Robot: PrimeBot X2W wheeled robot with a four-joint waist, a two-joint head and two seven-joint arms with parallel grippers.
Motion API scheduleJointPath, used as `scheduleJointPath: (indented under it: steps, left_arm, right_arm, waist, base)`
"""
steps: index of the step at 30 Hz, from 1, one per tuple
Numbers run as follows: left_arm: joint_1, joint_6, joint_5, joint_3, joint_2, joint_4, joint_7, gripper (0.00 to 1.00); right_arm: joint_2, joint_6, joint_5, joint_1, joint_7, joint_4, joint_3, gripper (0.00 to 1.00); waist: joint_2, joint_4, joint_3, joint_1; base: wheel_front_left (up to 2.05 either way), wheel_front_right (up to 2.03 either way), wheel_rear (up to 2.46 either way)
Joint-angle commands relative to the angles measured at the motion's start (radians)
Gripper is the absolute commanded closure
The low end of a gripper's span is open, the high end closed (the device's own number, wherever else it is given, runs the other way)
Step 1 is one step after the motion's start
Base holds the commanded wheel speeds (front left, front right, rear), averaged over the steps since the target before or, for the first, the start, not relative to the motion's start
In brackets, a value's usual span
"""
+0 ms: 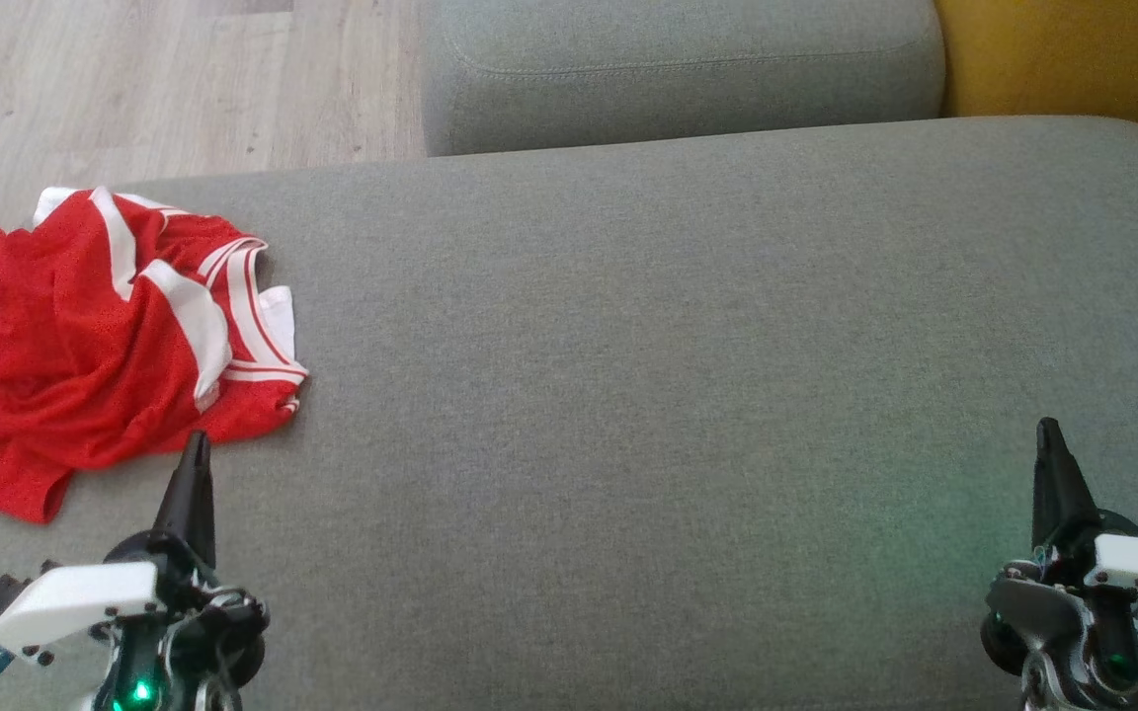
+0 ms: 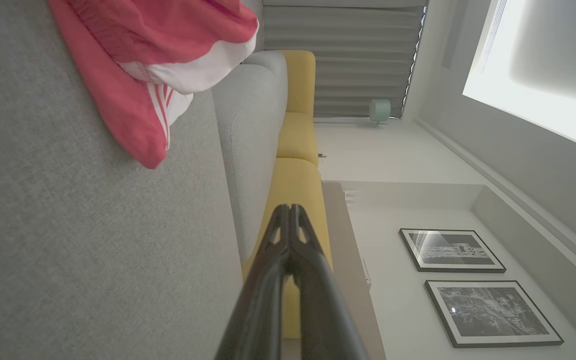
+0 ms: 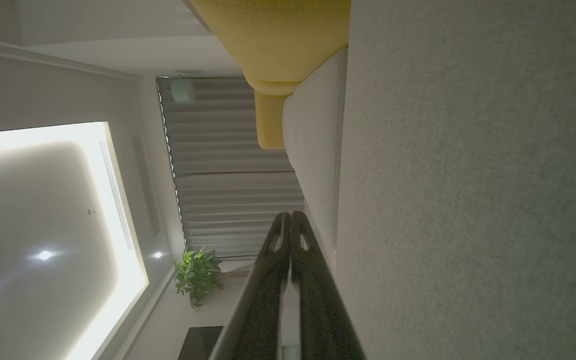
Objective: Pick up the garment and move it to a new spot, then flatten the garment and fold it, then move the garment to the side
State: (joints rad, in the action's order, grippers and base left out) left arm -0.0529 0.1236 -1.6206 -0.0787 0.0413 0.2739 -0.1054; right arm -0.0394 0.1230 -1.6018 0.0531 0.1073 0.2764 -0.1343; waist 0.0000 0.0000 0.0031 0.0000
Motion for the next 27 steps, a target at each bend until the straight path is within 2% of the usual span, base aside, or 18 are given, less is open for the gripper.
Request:
scheduleJointPath:
  steps: [1, 27]
  left_arm:
    - [-0.055, 0.007, 0.012, -0.035, 0.009, -0.029, -0.007, 1.0]
    - [-0.055, 0.007, 0.012, -0.035, 0.009, -0.029, -0.007, 1.0]
  right_arm:
    - [-0.011, 0.008, -0.007, 0.055, 0.006, -0.032, 0.021, 1.0]
    - [-0.011, 0.008, -0.007, 0.055, 0.006, -0.032, 0.021, 1.0]
  waist:
    - [0.0, 0.0, 0.0, 0.0]
    - [0.0, 0.0, 0.0, 0.0]
  base:
    - [0.0, 0.0, 0.0]
    - [0.0, 0.0, 0.0]
